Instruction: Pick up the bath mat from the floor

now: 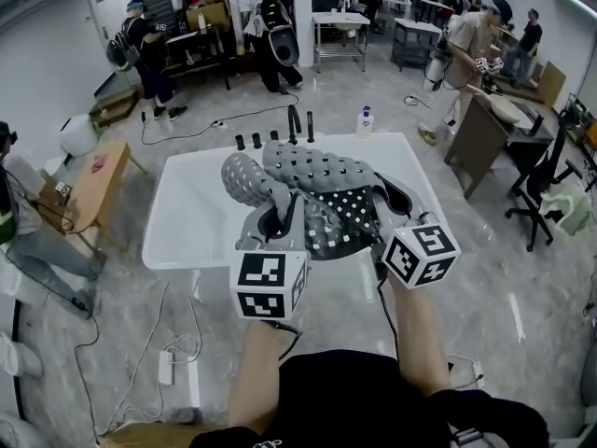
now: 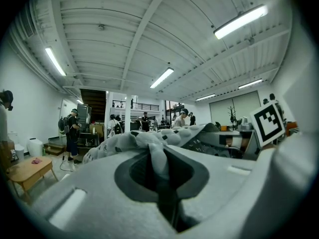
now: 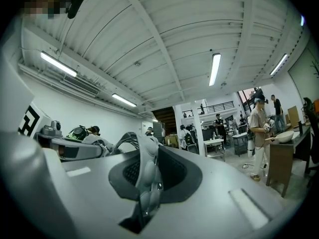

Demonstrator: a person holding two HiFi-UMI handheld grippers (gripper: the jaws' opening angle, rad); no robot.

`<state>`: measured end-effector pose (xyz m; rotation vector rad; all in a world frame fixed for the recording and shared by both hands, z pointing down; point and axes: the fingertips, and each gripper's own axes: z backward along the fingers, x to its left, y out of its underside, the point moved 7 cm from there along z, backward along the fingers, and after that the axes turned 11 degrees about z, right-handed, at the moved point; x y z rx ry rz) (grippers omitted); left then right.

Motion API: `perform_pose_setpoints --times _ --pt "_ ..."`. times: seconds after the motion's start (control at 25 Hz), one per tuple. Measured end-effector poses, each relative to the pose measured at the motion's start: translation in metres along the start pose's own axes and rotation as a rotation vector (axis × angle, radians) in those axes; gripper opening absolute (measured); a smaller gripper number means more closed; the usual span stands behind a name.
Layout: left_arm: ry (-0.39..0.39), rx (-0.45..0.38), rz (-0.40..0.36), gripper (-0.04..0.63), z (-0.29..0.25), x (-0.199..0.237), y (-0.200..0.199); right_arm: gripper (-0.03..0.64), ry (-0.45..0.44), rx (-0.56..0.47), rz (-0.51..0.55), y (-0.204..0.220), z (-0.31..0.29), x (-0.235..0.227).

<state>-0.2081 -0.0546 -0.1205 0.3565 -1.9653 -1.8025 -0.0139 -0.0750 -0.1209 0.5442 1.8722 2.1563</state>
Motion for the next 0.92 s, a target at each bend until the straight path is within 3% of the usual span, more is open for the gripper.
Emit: perform_pose_setpoints --times 0.92 --pt "-0.009 -0.01 0.019 0.021 0.0057 0.0037 0.0007 0.021 -0.012 0.006 -0.012 0.005 -0.002 0.0072"
